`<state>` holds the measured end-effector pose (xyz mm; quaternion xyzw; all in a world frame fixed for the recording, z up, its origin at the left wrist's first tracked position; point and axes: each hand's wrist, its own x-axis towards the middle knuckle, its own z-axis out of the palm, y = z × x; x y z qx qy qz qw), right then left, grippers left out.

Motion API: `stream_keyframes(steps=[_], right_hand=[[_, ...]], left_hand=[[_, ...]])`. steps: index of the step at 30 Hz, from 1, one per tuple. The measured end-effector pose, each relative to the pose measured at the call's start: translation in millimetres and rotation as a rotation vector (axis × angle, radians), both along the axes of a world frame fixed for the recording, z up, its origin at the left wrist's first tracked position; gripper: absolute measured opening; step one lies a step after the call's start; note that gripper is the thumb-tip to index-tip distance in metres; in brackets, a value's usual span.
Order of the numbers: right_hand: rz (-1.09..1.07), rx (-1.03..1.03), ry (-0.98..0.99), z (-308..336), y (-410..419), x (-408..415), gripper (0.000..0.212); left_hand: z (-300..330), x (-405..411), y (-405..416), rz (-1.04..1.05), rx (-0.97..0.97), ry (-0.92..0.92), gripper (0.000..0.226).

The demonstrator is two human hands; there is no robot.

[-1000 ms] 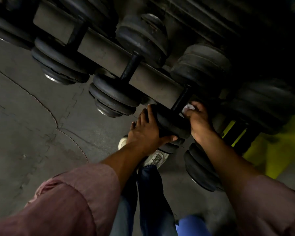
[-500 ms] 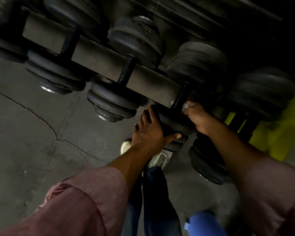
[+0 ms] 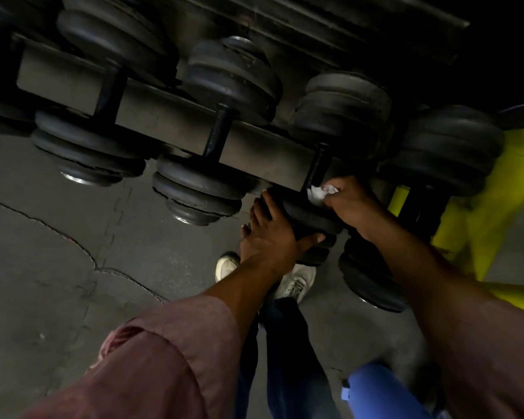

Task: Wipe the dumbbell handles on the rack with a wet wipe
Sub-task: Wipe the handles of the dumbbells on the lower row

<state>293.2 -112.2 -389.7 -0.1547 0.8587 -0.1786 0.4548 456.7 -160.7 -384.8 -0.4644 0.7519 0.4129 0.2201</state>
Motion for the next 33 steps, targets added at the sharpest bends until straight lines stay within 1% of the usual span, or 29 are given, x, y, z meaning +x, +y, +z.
stream_keyframes(steps=[1, 3, 7, 9, 10, 11, 12, 13, 14, 15, 16, 18, 19, 22, 24, 26, 29, 31, 33], right_hand=[[0.002, -0.035, -0.015, 3, 1, 2, 0.015], [0.003, -0.091, -0.021, 7, 4, 7, 0.016], [-0.022, -0.124, -0.005, 5, 10, 10, 0.015], [-0.053, -0.138, -0.015, 4, 12, 10, 0.005], [-0.071, -0.154, -0.017, 6, 13, 11, 0.01], [-0.094, -0.176, -0.022, 7, 16, 11, 0.023], [-0.117, -0.192, -0.025, 8, 18, 10, 0.031], [-0.135, -0.211, -0.028, 10, 21, 9, 0.03], [-0.136, -0.213, -0.028, 11, 24, 6, 0.02], [-0.128, -0.207, -0.03, 13, 28, 3, 0.004], [-0.129, -0.204, -0.036, 15, 32, -2, 0.01], [-0.144, -0.196, -0.039, 17, 46, -14, 0.025], [-0.163, -0.204, -0.041, 19, 54, -20, 0.028], [-0.172, -0.223, -0.04, 26, 82, -38, 0.027], [-0.178, -0.234, -0.012, 30, 102, -51, 0.026], [-0.183, -0.253, 0.028, 34, 121, -67, 0.027], [-0.144, -0.225, 0.14, 38, 150, -93, 0.025], [-0.05, -0.184, 0.251, 37, 170, -110, 0.025], [0.036, -0.163, 0.305, 37, 184, -121, 0.03]], left_hand=[[0, 0, 0, 0.002, -0.006, 0.003, 0.137], [0, 1, 0, 0.006, -0.01, 0.003, 0.137], [-1, 1, 0, 0.001, -0.007, 0.002, 0.137], [0, 0, -1, 0.004, -0.019, 0.0, 0.137], [0, 0, -1, 0.004, -0.026, -0.011, 0.138], [1, 0, -1, 0.001, -0.031, -0.024, 0.138], [1, 0, -2, -0.004, -0.032, -0.037, 0.138], [1, -1, -2, -0.012, -0.031, -0.052, 0.139], [2, -2, -2, -0.023, -0.031, -0.073, 0.139], [3, -3, -3, -0.036, -0.036, -0.098, 0.139], [4, -4, -2, -0.057, -0.051, -0.126, 0.139], [8, -9, 2, -0.123, -0.12, -0.16, 0.134], [11, -11, 6, -0.158, -0.175, -0.155, 0.129], [21, -22, 27, -0.26, -0.329, -0.059, 0.114], [27, -33, 48, -0.356, -0.375, -0.022, 0.104], [32, -50, 71, -0.39, -0.356, 0.014, 0.099], [36, -82, 106, -0.358, -0.264, 0.06, 0.1], [32, -99, 129, -0.352, -0.164, 0.024, 0.104], [26, -111, 149, -0.33, -0.05, -0.046, 0.11]])
